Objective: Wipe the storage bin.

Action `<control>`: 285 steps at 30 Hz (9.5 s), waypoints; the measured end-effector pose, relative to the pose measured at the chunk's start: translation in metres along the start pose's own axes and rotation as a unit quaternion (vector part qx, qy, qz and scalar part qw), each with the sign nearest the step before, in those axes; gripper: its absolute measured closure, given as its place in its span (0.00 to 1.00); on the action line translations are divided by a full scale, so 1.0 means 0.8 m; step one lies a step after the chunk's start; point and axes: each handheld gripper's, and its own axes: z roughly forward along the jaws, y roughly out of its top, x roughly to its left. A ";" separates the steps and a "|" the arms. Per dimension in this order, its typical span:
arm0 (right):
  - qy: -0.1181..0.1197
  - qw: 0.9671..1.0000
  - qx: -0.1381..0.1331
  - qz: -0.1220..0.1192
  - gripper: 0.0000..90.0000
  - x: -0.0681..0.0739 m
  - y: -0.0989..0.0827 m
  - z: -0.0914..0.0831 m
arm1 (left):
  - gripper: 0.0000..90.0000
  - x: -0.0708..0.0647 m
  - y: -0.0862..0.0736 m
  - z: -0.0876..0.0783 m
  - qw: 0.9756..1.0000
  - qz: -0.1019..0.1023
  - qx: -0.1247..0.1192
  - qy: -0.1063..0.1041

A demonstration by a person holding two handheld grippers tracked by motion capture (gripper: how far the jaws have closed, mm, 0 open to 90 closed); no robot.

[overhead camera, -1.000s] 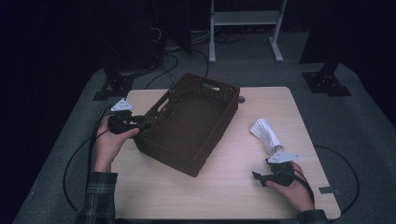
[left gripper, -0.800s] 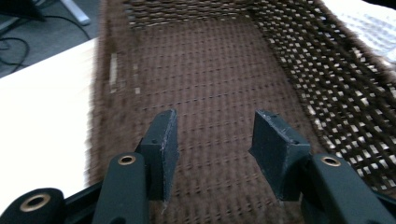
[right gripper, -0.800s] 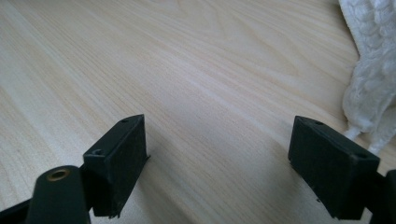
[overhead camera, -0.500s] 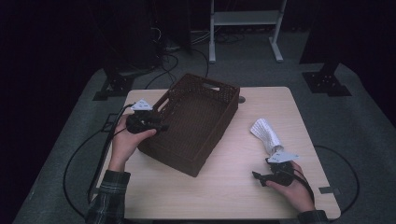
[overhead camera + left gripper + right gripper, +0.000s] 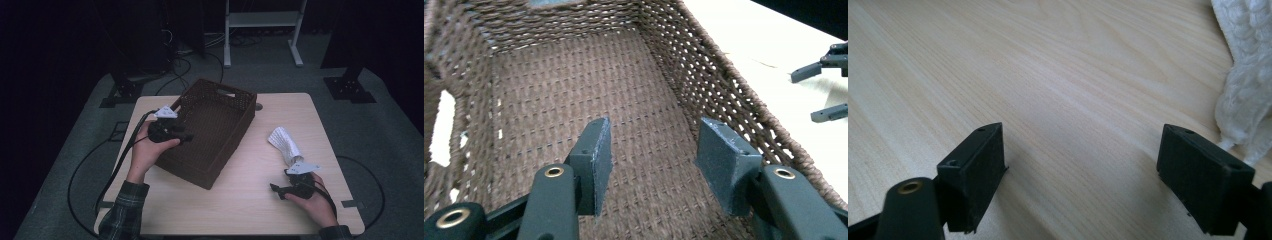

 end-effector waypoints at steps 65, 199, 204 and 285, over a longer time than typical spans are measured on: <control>0.006 1.000 -0.001 -0.005 0.20 -0.003 0.001 0.001 | 0.77 -0.080 0.039 0.135 0.994 0.021 0.079 -0.066; -0.079 0.992 -0.022 0.092 0.84 -0.121 0.073 0.005 | 0.72 -0.108 -0.006 0.091 0.990 0.047 0.051 -0.126; -0.072 0.994 -0.034 0.080 0.84 -0.114 0.080 -0.005 | 0.72 -0.108 -0.006 0.091 0.990 0.046 0.052 -0.126; -0.007 0.999 0.019 0.049 0.84 -0.098 0.093 0.052 | 0.73 -0.107 -0.006 0.091 0.989 0.045 0.052 -0.128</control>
